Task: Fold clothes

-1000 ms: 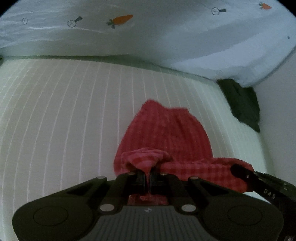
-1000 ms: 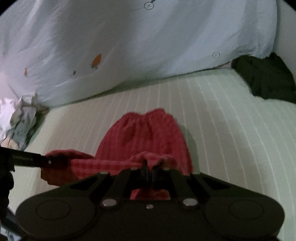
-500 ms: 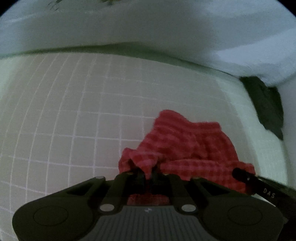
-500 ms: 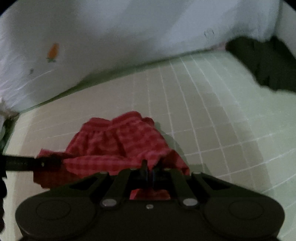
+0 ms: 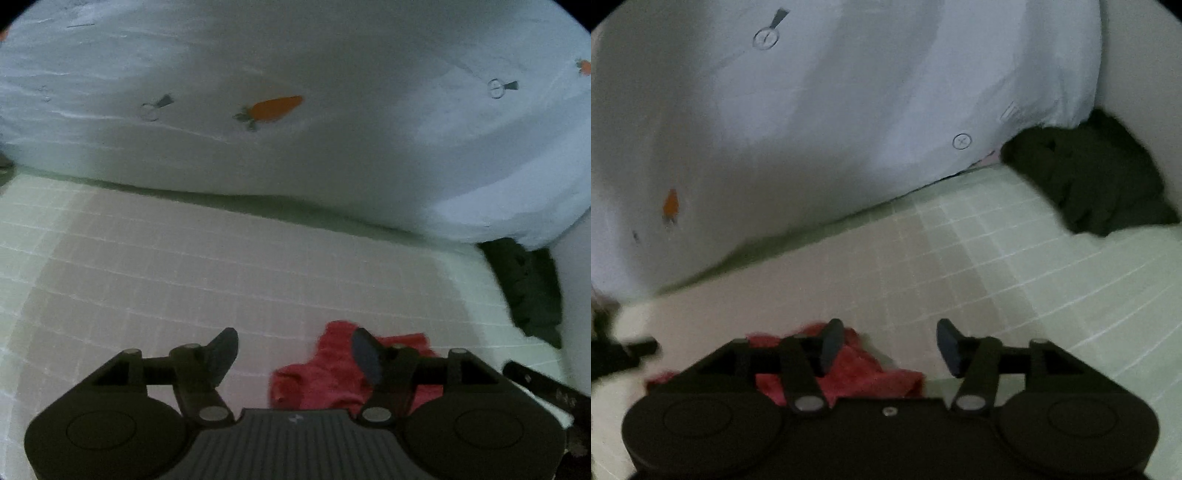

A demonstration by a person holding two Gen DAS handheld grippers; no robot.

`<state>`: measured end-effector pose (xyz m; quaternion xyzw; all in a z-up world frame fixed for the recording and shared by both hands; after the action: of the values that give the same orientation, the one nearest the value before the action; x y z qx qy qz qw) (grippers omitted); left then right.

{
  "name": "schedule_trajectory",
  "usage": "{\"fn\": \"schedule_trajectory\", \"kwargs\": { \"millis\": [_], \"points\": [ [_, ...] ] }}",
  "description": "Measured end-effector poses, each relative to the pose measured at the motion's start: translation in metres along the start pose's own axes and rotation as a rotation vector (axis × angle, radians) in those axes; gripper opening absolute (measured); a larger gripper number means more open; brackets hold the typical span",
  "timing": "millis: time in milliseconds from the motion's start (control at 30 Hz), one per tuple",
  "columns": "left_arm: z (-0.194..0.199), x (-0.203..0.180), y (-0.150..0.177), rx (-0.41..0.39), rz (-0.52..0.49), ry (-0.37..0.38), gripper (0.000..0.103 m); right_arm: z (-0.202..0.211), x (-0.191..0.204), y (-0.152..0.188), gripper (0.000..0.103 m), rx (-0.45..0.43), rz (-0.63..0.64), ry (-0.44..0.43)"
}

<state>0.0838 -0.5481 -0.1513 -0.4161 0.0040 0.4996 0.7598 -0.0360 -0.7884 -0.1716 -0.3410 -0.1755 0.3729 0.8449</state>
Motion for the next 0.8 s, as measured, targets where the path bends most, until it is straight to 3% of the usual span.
{"fn": "schedule_trajectory", "kwargs": {
  "millis": [333, 467, 667, 800],
  "points": [
    [0.029, 0.020, 0.053, 0.101, 0.060, -0.014, 0.069, 0.013, -0.009, 0.064, 0.068, 0.094, 0.066, 0.065],
    [0.041, 0.026, 0.063, 0.107, 0.086, -0.022, 0.070, 0.016, -0.012, 0.072, 0.068, 0.113, 0.084, 0.079],
    [0.028, 0.028, 0.076, 0.195, 0.090, -0.002, 0.070, 0.011, -0.014, 0.081, 0.073, 0.146, 0.105, 0.095],
    [0.000, 0.025, 0.085, 0.292, 0.012, -0.048, 0.071, -0.002, -0.011, 0.087, 0.073, 0.169, 0.137, 0.106]
  ]
}}
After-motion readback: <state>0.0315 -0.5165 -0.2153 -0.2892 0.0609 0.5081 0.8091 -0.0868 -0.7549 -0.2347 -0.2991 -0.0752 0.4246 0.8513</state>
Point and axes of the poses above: each gripper's, at about its wrist camera, not at the fingertips, and z roughly against the way its jaws point, x to its left, y to its underside, the point moved 8 cm from there along -z, roughly the way its jaws point, and after that the axes turned 15 degrees about y, right-handed, at the moved point
